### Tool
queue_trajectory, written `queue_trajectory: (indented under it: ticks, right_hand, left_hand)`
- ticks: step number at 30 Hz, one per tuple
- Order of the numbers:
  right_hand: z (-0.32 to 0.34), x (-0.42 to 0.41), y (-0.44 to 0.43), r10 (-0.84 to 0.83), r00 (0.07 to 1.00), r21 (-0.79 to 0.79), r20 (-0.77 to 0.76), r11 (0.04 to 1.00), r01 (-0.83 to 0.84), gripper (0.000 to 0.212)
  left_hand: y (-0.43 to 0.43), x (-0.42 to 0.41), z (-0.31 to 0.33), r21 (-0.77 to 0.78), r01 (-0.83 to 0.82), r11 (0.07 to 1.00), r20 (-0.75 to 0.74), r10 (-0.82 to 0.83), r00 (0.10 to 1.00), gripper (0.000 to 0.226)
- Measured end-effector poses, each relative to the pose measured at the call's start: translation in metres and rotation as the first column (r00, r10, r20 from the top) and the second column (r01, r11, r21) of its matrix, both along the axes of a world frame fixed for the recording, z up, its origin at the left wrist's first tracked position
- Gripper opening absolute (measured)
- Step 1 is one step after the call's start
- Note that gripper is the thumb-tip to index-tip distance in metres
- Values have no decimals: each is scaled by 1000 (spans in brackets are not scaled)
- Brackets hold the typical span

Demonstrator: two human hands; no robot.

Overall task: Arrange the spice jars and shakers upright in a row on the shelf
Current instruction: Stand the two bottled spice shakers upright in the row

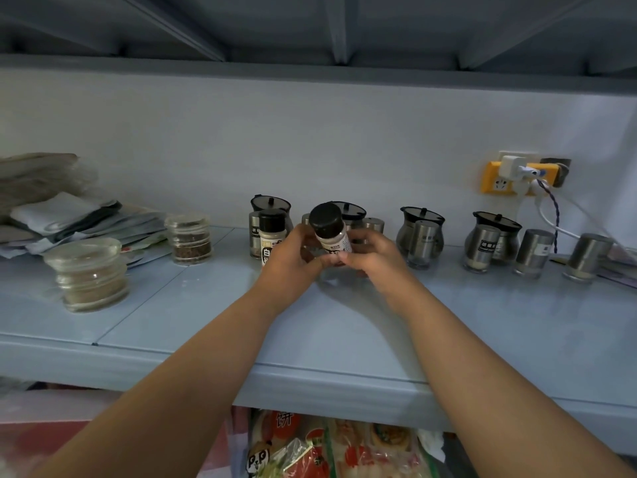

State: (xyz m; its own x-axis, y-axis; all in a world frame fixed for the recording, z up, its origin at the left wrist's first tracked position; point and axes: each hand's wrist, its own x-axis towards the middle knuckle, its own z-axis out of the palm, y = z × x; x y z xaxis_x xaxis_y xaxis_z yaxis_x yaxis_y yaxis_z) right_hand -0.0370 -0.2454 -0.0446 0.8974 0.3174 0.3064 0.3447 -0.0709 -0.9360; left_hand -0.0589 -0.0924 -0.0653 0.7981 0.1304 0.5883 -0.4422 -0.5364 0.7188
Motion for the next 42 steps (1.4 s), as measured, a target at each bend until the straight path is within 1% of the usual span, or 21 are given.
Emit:
queue_trajectory:
  ticks: [3,10,14,18,23,26,32,36,42]
  right_hand:
    - [0,-1,0,18,1000,-12,3,1000,-18,21]
    - [-2,0,1,38,999,-34,9,999,-38,27]
    - [-7,3,3,-7,998,-76,66,997,13,33]
    - [-10,6,4,-39,995,-99,97,994,48,33]
    - [-9,7,4,-92,991,-94,101,990,102,26]
    - [-10,8,5,-108,990,-86,94,989,117,23]
    - [-11,8,4,-106,988,-124,115,985,120,29]
    - [-13,10,5,-117,984,-159,131,978,137,34]
    - [-16,13,6,-98,987,-199,130,972,122,39]
  left_hand:
    - [-1,0,1,-41,11,999,3,-11,1000,32]
    - [-1,2,2,-183,46,982,-24,-52,998,23]
    - [-2,2,3,-220,66,973,-37,-76,996,21]
    - [-3,2,3,-244,74,967,-53,-89,995,20]
    - [-2,4,1,-186,100,977,-79,-116,990,27]
    - [-2,5,0,-186,92,978,-91,-110,990,31]
    - [-1,4,-1,-168,77,983,-117,-98,988,36]
    - [0,7,-3,-109,54,993,-132,-68,989,40]
    - [-2,7,-5,-58,29,998,-159,-38,987,39]
